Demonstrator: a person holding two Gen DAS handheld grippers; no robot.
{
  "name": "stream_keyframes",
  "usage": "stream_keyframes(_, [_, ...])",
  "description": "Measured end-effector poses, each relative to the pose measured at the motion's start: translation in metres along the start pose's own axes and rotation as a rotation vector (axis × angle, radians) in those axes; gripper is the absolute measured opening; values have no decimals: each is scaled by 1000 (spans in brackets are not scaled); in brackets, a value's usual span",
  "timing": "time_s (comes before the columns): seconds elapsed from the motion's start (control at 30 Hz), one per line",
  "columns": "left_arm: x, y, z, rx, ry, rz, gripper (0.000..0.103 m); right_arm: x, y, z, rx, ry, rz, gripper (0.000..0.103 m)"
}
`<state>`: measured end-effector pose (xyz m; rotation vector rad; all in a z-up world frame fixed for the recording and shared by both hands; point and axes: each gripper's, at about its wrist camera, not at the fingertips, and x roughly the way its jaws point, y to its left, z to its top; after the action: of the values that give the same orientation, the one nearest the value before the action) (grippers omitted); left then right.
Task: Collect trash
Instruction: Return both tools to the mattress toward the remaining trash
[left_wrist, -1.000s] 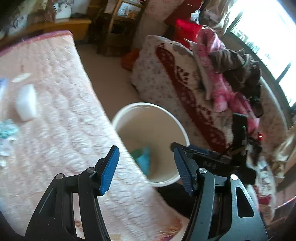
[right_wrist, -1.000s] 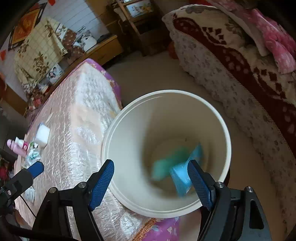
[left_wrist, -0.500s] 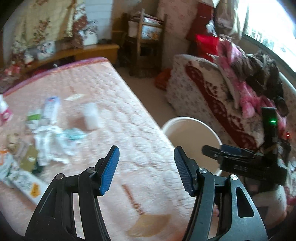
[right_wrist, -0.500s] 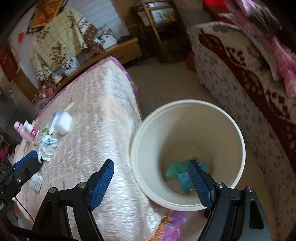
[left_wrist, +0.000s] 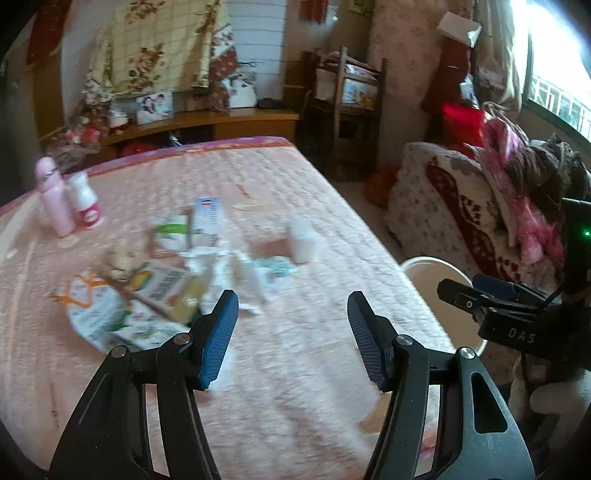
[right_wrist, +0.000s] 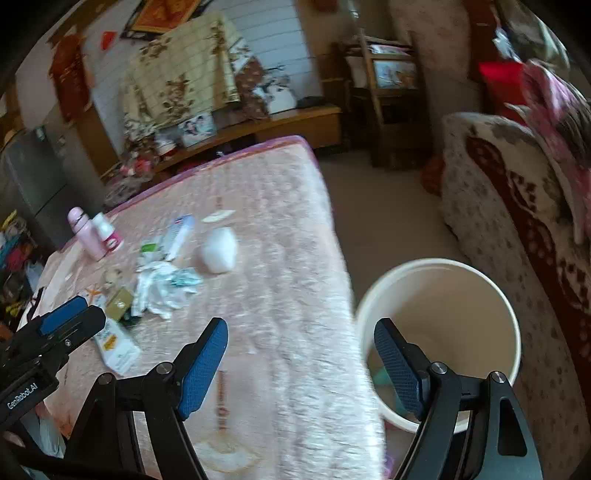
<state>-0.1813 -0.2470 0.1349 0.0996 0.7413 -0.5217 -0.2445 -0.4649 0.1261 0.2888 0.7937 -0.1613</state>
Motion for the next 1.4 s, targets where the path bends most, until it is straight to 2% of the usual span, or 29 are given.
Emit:
stream_keyframes(0.33, [-23, 83, -19, -104, -4, 95, 60, 23, 74, 0, -108, 28, 98, 80])
stream_keyframes(0.67, [-19, 171, -41, -289, 16, 183, 60, 71, 118, 2, -167, 92, 152, 80])
stream_keyframes(0.97, [10, 211, -42, -424, 27, 164, 60, 123, 128, 17, -134, 148, 175, 80])
stream_keyframes(1.27, [49, 233, -37, -503, 46, 168, 60, 147, 138, 23, -118, 163, 207, 79])
stream_keyframes(1.3, [52, 235, -37, -513, 47, 163, 60, 149, 138, 23, -114, 164, 207, 77])
stream_keyframes(1.37, [57, 238, -38, -535, 45, 132, 59, 153, 137, 23, -104, 169, 210, 64])
stream_keyframes(1.4, [59, 239, -38, -544, 43, 115, 58, 155, 136, 23, -101, 175, 213, 60])
